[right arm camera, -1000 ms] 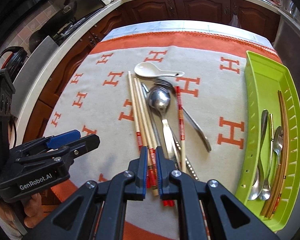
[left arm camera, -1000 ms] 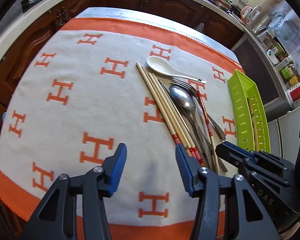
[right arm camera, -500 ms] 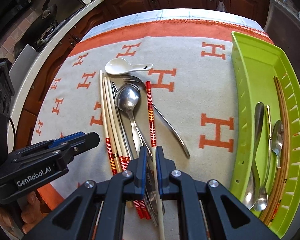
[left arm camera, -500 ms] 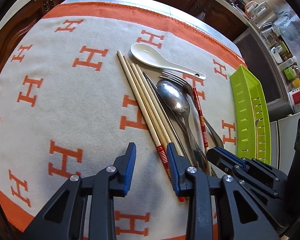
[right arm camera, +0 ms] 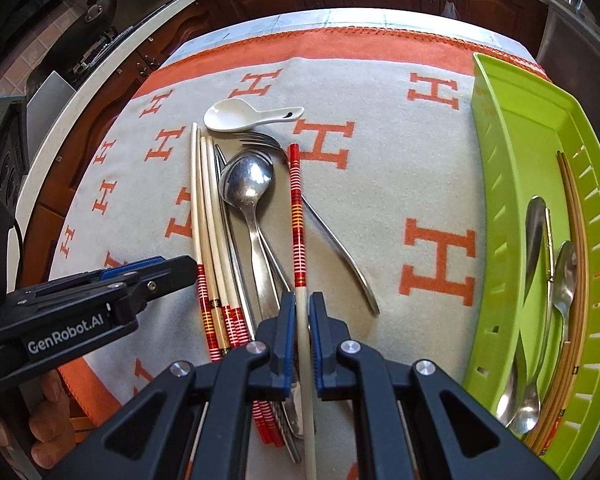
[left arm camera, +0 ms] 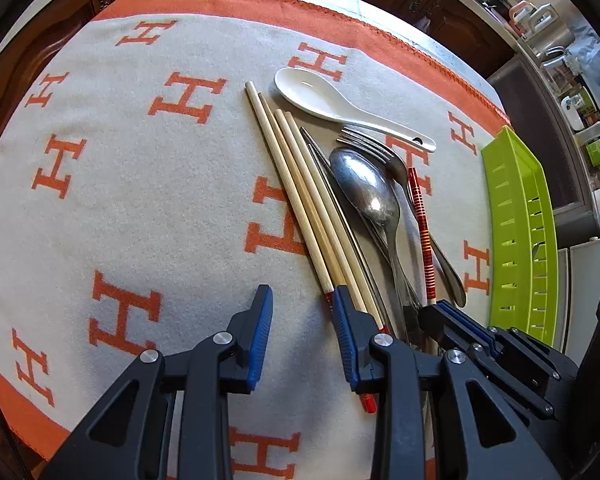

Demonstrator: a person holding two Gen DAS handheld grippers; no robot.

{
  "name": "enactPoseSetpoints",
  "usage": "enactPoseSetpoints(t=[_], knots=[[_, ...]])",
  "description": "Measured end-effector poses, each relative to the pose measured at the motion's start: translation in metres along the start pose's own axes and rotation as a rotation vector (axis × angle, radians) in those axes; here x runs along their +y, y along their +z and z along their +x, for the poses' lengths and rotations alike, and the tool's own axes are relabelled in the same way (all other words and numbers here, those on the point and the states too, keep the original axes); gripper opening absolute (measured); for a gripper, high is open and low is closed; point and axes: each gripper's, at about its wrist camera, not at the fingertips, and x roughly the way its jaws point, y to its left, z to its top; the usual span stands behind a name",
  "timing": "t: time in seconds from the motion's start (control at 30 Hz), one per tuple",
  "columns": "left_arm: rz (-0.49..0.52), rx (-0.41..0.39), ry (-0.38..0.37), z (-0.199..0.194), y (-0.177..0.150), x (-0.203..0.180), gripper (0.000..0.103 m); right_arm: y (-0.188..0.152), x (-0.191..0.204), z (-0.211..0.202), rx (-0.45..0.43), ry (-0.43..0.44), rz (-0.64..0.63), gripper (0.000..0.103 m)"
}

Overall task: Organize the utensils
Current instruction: 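Grasp a red-striped chopstick with the right tool while the left tool grasps a red-tipped wooden chopstick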

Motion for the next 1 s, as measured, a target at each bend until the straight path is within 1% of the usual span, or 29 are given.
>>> enactPoseSetpoints(t=[0.1, 0.17, 0.3, 0.4, 0.53, 0.57, 0.6, 0.63, 0.67, 0.7, 0.73, 0.8, 0.87, 1.0], knots=[[-0.001, -0.002, 0.024, 0.002, 0.002, -0.004, 0.029, -0.001, -0.001, -0.002, -0.001, -0.001, 0.001, 0.005], [0.004, -0.006, 0.054, 0.004, 0.003, -0.008, 0.029, -0.001, -0.003, -0.003, -0.002, 0.0, 0.009, 0.005], [-0.007, -0.01, 0.108, 0.007, 0.007, -0.017, 0.036, -0.001, -0.008, -0.007, -0.01, 0.004, 0.02, 0.005], [0.008, -0.01, 0.166, 0.012, 0.012, -0.028, 0.036, 0.0, -0.011, -0.009, -0.018, 0.008, 0.028, 0.005], [0.032, -0.016, 0.212, 0.017, 0.014, -0.037, 0.035, -0.001, -0.012, -0.01, -0.016, 0.014, 0.032, 0.005], [0.037, -0.019, 0.216, 0.017, 0.014, -0.039, 0.035, -0.001, -0.012, -0.01, -0.017, 0.014, 0.032, 0.005], [0.043, -0.022, 0.224, 0.018, 0.014, -0.042, 0.03, -0.001, -0.013, -0.01, -0.017, 0.015, 0.032, 0.005], [0.05, -0.027, 0.235, 0.018, 0.013, -0.043, 0.028, -0.001, -0.013, -0.01, -0.017, 0.02, 0.03, 0.005], [0.053, -0.031, 0.237, 0.017, 0.013, -0.044, 0.022, -0.001, -0.013, -0.01, -0.017, 0.02, 0.03, 0.005], [0.053, -0.033, 0.234, 0.016, 0.01, -0.043, 0.011, -0.001, -0.013, -0.009, -0.015, 0.022, 0.029, 0.005], [0.049, -0.034, 0.226, 0.015, 0.01, -0.041, 0.007, -0.001, -0.013, -0.009, -0.012, 0.024, 0.028, 0.005], [0.041, -0.033, 0.203, 0.013, 0.009, -0.033, 0.007, -0.001, -0.012, -0.006, -0.005, 0.023, 0.026, 0.006], [0.042, -0.034, 0.204, 0.01, 0.004, -0.023, 0.007, -0.001, -0.012, -0.005, 0.002, 0.026, 0.026, 0.006], [0.058, -0.046, 0.196, 0.005, -0.003, -0.016, 0.007, -0.002, -0.011, -0.003, 0.003, 0.029, 0.036, 0.006]])
